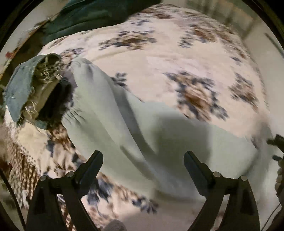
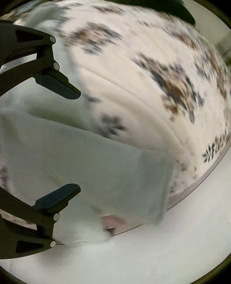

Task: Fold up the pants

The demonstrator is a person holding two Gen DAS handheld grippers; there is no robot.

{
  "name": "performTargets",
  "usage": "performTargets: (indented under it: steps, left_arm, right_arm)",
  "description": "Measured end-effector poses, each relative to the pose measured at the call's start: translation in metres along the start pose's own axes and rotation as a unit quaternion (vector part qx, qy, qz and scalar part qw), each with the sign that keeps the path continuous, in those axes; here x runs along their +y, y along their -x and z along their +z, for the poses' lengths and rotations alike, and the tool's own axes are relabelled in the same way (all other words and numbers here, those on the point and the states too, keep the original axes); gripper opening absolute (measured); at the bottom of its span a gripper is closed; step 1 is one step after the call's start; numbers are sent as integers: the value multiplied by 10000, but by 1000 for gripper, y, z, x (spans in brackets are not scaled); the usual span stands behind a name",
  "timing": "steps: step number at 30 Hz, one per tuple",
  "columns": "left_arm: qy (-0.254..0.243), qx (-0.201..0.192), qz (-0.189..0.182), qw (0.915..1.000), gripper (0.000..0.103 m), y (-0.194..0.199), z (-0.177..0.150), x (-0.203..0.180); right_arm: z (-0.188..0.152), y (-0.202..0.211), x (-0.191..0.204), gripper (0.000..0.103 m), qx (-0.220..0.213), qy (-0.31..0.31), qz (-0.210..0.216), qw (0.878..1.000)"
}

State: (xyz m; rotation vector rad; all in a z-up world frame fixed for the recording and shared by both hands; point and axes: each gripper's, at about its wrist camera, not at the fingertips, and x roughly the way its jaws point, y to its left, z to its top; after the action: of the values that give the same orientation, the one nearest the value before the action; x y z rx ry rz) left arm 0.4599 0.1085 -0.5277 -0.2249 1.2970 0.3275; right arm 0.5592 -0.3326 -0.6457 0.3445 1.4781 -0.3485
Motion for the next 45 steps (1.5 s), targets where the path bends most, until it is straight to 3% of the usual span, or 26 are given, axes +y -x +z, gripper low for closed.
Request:
performTargets:
  steps: [3, 6, 8, 10, 11, 13, 14, 15, 18, 26, 32, 34, 36, 38, 40, 43, 44, 45]
  left_arm:
    - [255, 72, 464, 9986, 93, -30, 27, 12]
    - [424, 355, 795, 9953, 93, -66, 49, 25]
    - [547, 525, 790, 9940, 93, -82, 56, 35]
    - [671, 715, 692, 9928, 93, -98, 61, 43]
    - [751, 790, 638, 9920, 89, -103, 62, 46]
    - [888, 753, 444, 9922, 54, -105, 63, 52]
    - [900, 752, 437, 9921, 29, -105, 63, 53]
    - [862, 700, 360, 9932, 21, -102, 63, 55]
    - [783, 470, 240, 9955, 9, -88, 60, 57]
    - [798, 178, -34, 9966, 7, -42, 39, 70]
    - [1008, 217, -198, 9945, 7, -44, 5, 85]
    - [1123, 322, -271, 9928, 8, -56, -9, 89]
    - [1264, 400, -342, 9906, 9, -67, -21, 92]
    - [1371, 411, -355, 9891, 9, -76, -29, 95]
    - [1417, 462, -380, 9881, 13, -82, -34, 96]
    - [1446, 504, -373, 9875, 23, -81, -38, 95]
    - [1492, 504, -466, 9864, 24, -77, -39, 96]
    - [1532, 498, -537, 9855, 26, -73, -41, 98]
  right_arm:
    - [44, -36, 6, 90, 131, -47, -492, 9987]
    - [60, -59, 18, 90, 208, 9, -848, 9962]
    - [63, -67, 23, 89, 278, 110, -1019, 9943]
    - [62, -75, 26, 81, 350, 166, -1090, 9933]
    - [61, -80, 26, 72, 404, 175, -1123, 9927]
    - [59, -82, 25, 46, 382, 221, -1252, 9911]
    - [58, -80, 25, 23, 333, 240, -1284, 9909]
    - [56, -76, 23, 11, 254, 242, -1286, 9911]
    - [48, -55, 11, 9, -39, 91, -988, 9951]
    - [4, 54, -32, 8, -1104, -333, -110, 9933]
    - [-79, 124, -125, 8, -1841, -1464, 588, 9702]
    - [-116, 120, -159, 8, -2011, -1934, 661, 9580]
    - [-140, 98, -182, 8, -1917, -2338, 623, 9512]
    - [-159, 61, -202, 8, -1598, -2664, 672, 9481]
    - [-174, 19, -220, 11, -1258, -3121, 895, 9374]
    - [-188, -22, -233, 33, -669, -3554, 925, 9277]
    - [-193, -25, -235, 54, -610, -3709, 991, 9213]
    - [-200, -23, -235, 66, -656, -3856, 1102, 9137]
